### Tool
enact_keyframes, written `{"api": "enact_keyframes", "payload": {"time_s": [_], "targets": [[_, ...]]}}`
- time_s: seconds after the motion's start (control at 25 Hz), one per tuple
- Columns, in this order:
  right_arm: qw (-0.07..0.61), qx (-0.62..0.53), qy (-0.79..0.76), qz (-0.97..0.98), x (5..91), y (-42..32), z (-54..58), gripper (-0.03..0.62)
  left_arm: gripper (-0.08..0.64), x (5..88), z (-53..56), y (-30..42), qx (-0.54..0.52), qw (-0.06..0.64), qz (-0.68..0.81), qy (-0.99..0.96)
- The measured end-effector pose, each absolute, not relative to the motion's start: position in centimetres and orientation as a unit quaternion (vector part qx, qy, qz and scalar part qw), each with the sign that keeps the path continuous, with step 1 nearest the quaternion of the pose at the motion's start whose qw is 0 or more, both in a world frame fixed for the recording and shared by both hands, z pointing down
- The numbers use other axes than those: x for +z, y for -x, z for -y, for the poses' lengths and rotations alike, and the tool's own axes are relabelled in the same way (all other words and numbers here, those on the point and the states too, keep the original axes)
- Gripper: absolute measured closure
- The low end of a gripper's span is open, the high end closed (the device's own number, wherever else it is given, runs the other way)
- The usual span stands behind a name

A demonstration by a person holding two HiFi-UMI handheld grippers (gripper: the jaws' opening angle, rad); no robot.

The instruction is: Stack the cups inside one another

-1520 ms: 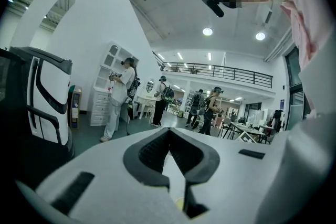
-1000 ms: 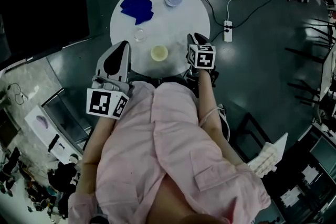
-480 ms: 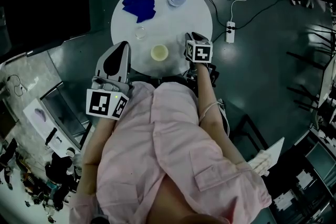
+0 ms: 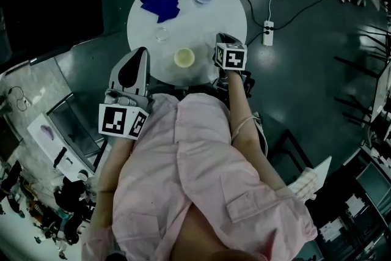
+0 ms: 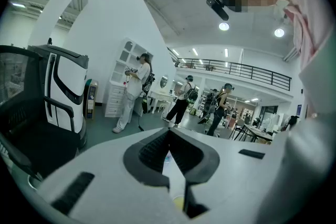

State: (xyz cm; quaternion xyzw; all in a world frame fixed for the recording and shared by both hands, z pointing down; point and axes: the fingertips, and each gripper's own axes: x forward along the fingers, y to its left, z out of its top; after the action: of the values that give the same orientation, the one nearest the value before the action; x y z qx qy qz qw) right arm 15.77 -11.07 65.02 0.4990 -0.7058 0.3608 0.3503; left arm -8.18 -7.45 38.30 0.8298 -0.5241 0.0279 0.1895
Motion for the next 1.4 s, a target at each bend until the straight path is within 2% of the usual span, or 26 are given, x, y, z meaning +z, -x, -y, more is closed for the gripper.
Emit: {"api": "enact_keyframes", "payload": {"time_s": [0.24, 0.88, 1.4], "targets": [[0.311, 0.341, -0.517, 0.721, 62.1, -15.9, 11.9, 0.551, 0.551, 38.3, 7.1, 7.9, 0.028, 0.19, 0.518, -0.834], [0.154, 0.268, -0.578, 0.755, 48.4, -15.5, 9.5, 0.552, 0.551, 37.7, 6.3, 6.7, 0.026, 0.174, 0.477, -0.861], [0.103, 0.199, -0.603, 0.766, 39.6, -13.7, 4.0, 0.552, 0.551, 36.5, 5.7, 8.1, 0.015, 0.145, 0.461, -0.875]]}}
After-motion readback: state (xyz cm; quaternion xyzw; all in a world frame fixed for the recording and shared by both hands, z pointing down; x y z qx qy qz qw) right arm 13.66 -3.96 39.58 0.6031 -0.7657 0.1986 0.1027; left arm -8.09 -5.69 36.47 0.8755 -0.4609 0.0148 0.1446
